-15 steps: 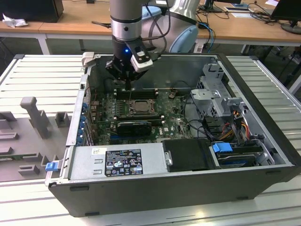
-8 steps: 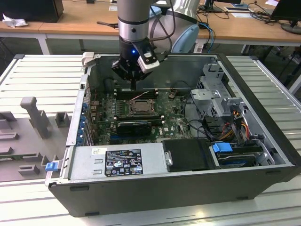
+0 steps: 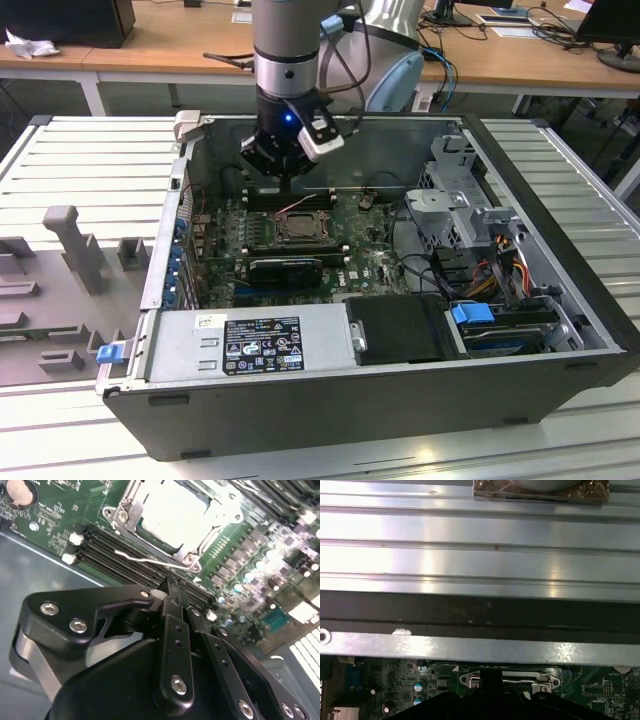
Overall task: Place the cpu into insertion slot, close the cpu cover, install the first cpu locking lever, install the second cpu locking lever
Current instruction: 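Install the first cpu locking lever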
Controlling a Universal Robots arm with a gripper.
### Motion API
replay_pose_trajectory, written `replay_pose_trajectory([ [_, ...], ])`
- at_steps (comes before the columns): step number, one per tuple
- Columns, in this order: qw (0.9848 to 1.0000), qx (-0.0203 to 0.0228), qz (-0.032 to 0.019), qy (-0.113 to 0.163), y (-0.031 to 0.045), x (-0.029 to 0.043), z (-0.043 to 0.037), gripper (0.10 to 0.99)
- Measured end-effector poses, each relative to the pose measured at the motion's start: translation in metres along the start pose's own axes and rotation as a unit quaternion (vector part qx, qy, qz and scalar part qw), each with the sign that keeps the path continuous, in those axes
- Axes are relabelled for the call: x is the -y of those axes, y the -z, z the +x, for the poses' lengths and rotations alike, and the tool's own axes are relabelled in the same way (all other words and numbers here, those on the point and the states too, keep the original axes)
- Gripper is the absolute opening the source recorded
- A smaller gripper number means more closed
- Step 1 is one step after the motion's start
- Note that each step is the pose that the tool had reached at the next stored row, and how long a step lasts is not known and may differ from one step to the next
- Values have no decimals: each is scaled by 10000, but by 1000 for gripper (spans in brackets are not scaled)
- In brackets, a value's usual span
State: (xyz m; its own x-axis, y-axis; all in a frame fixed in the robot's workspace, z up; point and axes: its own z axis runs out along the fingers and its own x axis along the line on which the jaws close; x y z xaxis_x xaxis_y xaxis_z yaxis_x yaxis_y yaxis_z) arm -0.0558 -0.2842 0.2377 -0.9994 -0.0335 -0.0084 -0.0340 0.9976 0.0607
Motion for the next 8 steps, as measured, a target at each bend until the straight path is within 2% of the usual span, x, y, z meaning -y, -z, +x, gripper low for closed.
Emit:
replay_pose_trajectory([
  [5, 10000, -2, 1, 25, -58, -7, -79, 106],
  [8, 10000, -3, 0, 40, -69, -13, -167, 106],
])
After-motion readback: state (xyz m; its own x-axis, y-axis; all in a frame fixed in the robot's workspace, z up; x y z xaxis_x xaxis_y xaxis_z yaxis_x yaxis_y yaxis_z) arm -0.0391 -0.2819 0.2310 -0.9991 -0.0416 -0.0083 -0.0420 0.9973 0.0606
